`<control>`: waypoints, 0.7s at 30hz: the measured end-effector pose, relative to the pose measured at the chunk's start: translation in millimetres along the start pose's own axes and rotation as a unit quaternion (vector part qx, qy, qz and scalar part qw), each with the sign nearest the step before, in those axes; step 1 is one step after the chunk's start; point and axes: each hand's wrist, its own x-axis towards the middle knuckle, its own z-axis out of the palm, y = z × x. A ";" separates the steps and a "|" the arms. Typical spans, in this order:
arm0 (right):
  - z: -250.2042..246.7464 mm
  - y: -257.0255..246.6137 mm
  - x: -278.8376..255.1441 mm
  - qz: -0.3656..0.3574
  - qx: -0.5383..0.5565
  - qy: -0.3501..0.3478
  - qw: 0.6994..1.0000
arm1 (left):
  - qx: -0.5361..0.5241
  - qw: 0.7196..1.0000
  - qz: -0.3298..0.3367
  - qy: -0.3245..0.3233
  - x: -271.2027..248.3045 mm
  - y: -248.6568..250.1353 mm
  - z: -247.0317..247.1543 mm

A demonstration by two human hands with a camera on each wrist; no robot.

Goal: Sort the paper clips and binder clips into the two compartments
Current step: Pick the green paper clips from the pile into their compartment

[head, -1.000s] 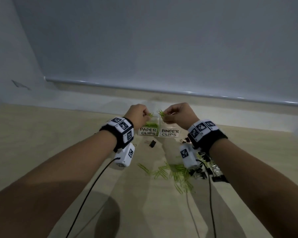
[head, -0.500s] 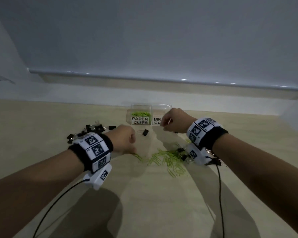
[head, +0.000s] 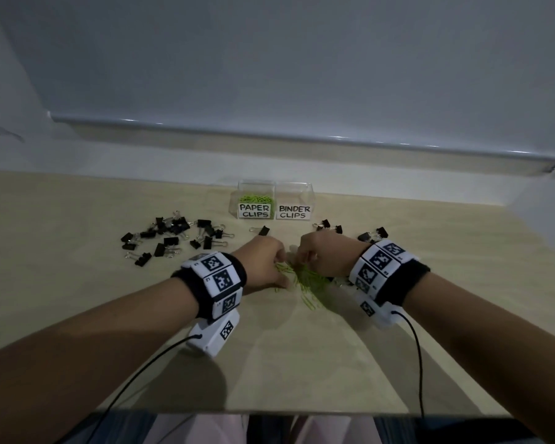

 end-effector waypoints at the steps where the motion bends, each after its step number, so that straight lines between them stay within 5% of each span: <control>1: -1.0 -0.4 -2.3 -0.003 -0.015 -0.008 1.000 | 0.020 1.000 -0.001 -0.004 -0.6 1.3 1.4; 15: 2.6 -5.4 1.5 -0.008 -0.018 0.003 1.000 | -0.006 0.999 0.005 -0.036 5.5 7.2 1.9; 21: -0.9 6.5 4.7 0.017 0.147 0.048 0.988 | -0.016 0.999 0.015 -0.045 7.6 2.9 0.3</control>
